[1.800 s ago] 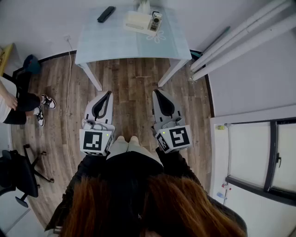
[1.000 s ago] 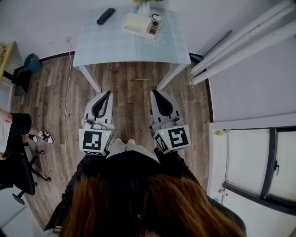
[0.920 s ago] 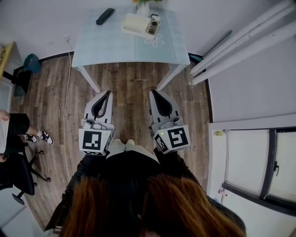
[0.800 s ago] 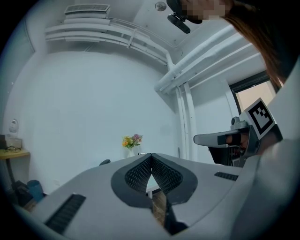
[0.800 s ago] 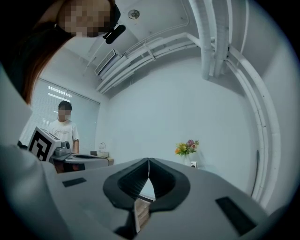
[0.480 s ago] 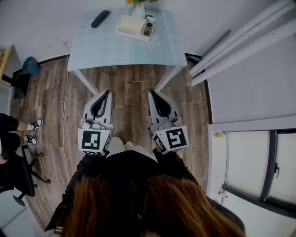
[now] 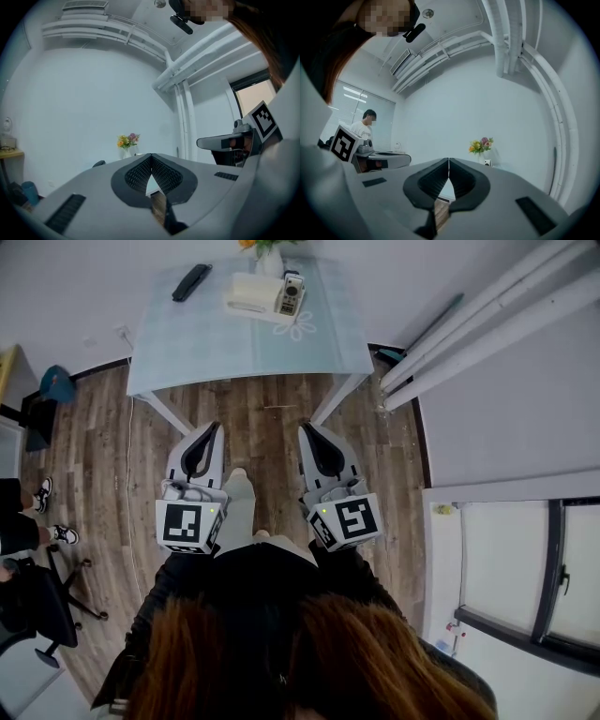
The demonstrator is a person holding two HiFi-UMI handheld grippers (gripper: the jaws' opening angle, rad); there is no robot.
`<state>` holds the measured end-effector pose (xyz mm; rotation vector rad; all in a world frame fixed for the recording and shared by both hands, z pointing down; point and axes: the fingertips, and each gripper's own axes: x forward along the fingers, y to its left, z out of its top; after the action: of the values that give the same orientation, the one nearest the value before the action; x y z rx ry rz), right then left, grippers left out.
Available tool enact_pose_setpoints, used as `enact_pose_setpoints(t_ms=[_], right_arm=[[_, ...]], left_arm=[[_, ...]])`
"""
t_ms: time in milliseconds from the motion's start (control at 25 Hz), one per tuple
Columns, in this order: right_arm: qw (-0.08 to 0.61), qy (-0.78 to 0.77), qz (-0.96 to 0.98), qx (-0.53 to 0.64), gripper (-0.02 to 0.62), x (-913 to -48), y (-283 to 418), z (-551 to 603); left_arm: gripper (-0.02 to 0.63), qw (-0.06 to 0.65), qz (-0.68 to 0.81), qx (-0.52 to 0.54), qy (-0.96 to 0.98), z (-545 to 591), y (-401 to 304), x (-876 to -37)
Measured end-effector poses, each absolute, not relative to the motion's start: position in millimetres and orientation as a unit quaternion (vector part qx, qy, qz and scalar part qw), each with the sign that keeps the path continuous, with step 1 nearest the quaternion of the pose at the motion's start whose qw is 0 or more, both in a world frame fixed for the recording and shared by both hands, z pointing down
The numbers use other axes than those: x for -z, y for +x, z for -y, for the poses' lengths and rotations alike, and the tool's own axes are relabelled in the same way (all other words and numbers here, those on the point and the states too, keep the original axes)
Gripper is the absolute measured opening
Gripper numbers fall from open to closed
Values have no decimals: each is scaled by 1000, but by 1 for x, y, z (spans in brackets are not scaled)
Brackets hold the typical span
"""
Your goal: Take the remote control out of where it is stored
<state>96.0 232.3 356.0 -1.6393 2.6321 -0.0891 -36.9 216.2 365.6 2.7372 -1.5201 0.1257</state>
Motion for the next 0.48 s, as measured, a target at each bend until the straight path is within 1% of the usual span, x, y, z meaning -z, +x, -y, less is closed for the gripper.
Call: enact_pose_setpoints(t_ms=[480], right_arm=[[4,-553,-833,21,15,-356,94,-156]], left_arm=[[5,5,453,-25,891,-128,-30,-364]])
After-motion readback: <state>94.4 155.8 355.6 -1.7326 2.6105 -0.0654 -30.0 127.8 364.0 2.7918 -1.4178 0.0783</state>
